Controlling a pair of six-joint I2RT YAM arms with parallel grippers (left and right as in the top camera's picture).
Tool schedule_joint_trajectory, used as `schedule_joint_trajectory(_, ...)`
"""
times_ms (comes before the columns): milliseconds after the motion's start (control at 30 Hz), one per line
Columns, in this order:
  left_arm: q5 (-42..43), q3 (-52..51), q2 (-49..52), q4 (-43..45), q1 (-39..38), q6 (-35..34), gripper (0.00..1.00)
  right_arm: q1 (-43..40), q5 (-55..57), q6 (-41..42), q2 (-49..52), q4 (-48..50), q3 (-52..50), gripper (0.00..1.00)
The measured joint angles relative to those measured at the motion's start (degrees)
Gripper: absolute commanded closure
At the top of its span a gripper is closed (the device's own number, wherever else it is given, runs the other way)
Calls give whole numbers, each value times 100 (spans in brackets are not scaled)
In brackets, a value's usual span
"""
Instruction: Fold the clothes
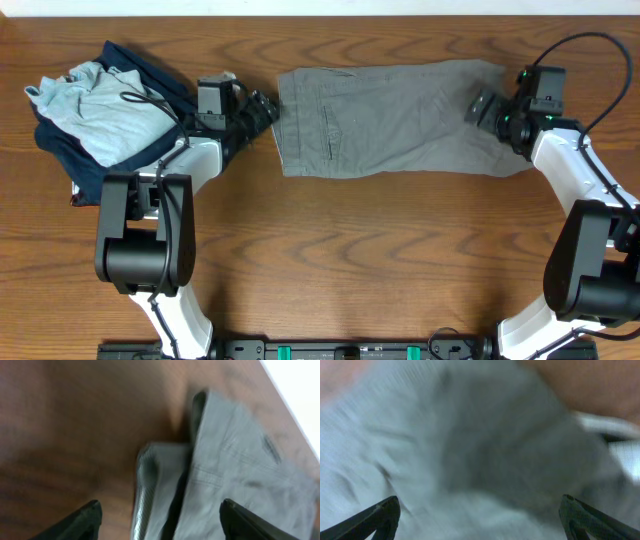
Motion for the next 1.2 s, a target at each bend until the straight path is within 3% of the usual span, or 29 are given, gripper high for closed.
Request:
schedule_joint_trajectory(267,-35,0,22,-39,-284,133,17,0,219,-155,262,-1034,-2,1)
schedule_joint_trajectory(500,-55,87,271,201,-463,160,18,0,308,-157,282,-1276,-2,1)
schedule_joint_trajectory(567,-52,114,302,221,-542,170,32,0,345,-157,282,-1314,-2,1)
schedule_joint_trajectory(700,195,116,415,192,-704,212,94,0,389,-160,282,-1368,-2,1)
schedule_joint_trajectory(933,1388,111,461,-271,-647,428,94,0,328,-400,-39,-1587,9,3)
schedule_joint_trajectory(1000,1735,103,356,-632,-542,490,94,0,61,-721,-367,-1639,46,14)
schedule_joint_trajectory(1033,1906,94,258,-835,-470,542,94,0,-138,-876,-549,-1637,94,25)
schedule_joint_trajectory(1133,2216,72,-199,-1456,-256,671,94,4,-863,-1272,-1047,-1604,286,77)
schedule_joint_trajectory(1200,2332,66,-678,-1845,-125,772,94,31,-1379,-1432,-1270,-1668,387,91)
